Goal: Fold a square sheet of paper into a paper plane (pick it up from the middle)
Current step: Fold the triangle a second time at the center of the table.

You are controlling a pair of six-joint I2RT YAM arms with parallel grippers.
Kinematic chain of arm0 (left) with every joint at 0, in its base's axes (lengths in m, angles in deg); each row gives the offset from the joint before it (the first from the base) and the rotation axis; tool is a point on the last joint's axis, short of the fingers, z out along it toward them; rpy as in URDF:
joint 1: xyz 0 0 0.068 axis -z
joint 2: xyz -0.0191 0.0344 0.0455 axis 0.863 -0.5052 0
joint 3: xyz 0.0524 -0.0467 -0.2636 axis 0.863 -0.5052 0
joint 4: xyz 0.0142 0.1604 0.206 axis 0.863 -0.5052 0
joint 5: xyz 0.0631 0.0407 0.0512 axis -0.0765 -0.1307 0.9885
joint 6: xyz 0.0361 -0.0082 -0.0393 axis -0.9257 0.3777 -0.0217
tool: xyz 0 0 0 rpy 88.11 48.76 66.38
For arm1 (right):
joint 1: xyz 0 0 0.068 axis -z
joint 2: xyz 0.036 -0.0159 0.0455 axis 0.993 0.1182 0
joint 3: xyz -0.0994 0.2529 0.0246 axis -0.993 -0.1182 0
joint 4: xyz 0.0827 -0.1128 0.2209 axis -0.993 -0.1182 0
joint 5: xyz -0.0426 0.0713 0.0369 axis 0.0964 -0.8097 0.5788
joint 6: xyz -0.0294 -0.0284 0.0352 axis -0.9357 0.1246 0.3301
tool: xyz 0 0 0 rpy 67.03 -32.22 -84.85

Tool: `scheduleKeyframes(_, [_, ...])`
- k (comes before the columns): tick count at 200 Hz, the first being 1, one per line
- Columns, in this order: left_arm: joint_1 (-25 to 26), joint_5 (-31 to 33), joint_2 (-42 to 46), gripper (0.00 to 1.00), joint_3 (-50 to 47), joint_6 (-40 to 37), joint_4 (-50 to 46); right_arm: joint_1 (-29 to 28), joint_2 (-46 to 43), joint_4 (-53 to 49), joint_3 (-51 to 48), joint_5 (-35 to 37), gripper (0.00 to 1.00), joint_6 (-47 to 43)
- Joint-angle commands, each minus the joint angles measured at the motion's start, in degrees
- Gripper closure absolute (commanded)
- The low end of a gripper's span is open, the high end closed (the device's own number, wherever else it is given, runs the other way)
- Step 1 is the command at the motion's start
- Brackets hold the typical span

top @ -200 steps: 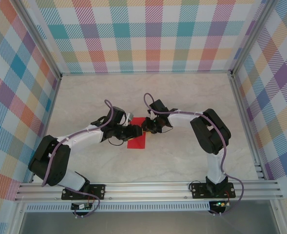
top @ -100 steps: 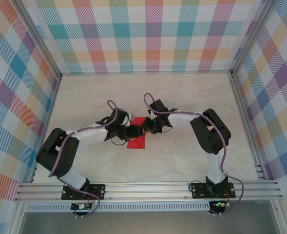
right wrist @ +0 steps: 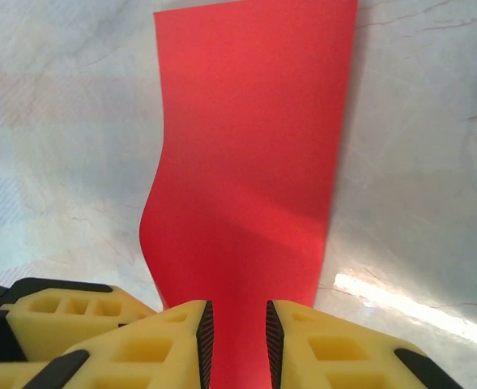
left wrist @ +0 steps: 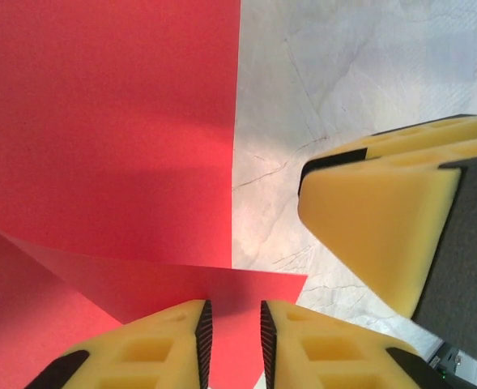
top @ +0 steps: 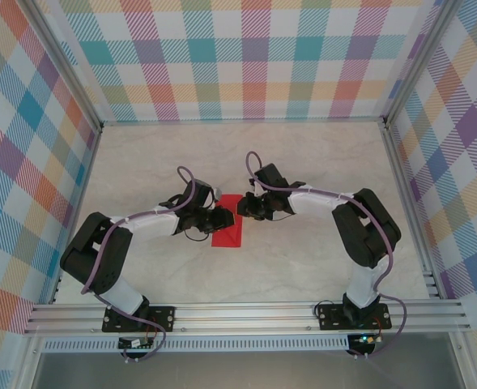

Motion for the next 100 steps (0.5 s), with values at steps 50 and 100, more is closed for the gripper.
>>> scheduleKeyframes(50, [-0.5, 1.0, -1.0, 0.84, -0.9, -0.3, 0.4, 0.1, -1.3, 3.3, -3.4, -6.8, 0.74, -1.9])
scheduleKeyframes(100, [-0.5, 1.6, -1.9, 0.87, -0.9, -0.3, 0.2, 0.1, -3.4, 3.4, -5.1, -4.1, 0.7, -1.4])
